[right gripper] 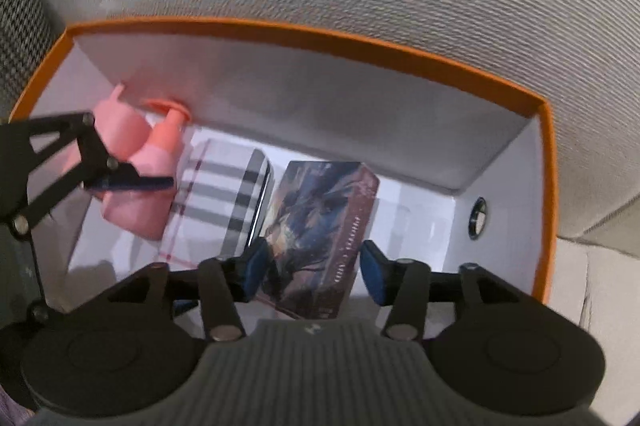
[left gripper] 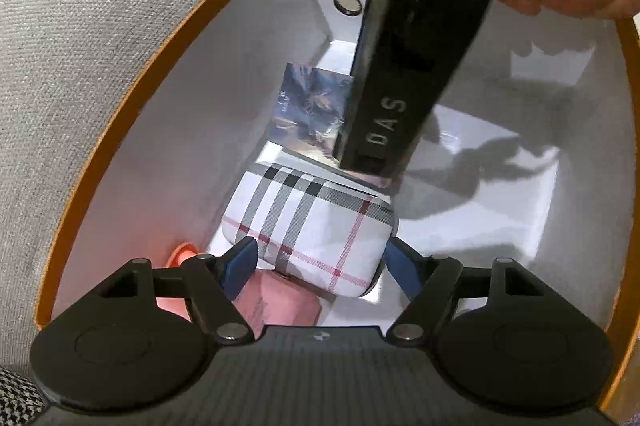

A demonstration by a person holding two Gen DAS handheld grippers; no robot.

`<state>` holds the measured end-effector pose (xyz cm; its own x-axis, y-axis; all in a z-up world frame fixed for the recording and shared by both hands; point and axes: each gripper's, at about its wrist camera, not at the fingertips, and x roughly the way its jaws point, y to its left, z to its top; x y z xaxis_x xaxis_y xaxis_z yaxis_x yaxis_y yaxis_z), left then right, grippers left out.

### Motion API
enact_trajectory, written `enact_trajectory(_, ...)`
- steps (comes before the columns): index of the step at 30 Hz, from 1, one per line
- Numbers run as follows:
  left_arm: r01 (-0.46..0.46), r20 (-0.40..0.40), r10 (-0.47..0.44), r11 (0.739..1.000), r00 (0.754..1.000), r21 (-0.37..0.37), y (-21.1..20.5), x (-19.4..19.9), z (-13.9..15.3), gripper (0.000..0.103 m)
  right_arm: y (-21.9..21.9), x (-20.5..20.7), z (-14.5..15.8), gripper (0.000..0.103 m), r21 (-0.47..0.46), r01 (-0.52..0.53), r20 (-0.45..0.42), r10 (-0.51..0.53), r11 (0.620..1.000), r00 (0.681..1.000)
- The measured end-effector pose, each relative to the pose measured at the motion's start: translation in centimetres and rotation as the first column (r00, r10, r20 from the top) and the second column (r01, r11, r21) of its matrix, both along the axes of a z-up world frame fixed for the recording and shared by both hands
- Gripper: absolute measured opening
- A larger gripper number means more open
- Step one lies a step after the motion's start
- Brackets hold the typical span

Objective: Organize rigid objects
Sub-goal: 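Open both grippers and set the wallet and PHOTO CARD box beside the pink bottles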

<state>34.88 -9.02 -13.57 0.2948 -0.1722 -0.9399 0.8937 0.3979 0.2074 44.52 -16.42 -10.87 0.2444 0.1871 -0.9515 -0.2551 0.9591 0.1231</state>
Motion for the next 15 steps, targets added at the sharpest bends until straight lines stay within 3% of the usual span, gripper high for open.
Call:
enact_trajectory(6, -0.045, 0.008, 0.045, 0.999, 0.999, 0.005, 0.1, 0.9, -0.8, 0.083, -0.7, 0.7, -0.6, 0.055, 0.062, 0.021, -0.018, -0.02, 0.998, 1.0)
enact_trajectory(10, -0.04, 0.009, 0.04, 0.999, 0.999, 0.001, 0.2, 0.5, -0.7, 0.082, -1.4, 1.2, -0.8, 0.054, 0.101, 0.138, -0.027, -0.135, 0.985, 0.99)
enact_trajectory(15, -0.034, 0.009, 0.034, 0.999, 0.999, -0.002, 0.2, 0.6, -1.2, 0.08, -2.8, 1.9, -1.3, 0.054, 0.168, 0.311, -0.079, -0.302, 0.935, 0.95)
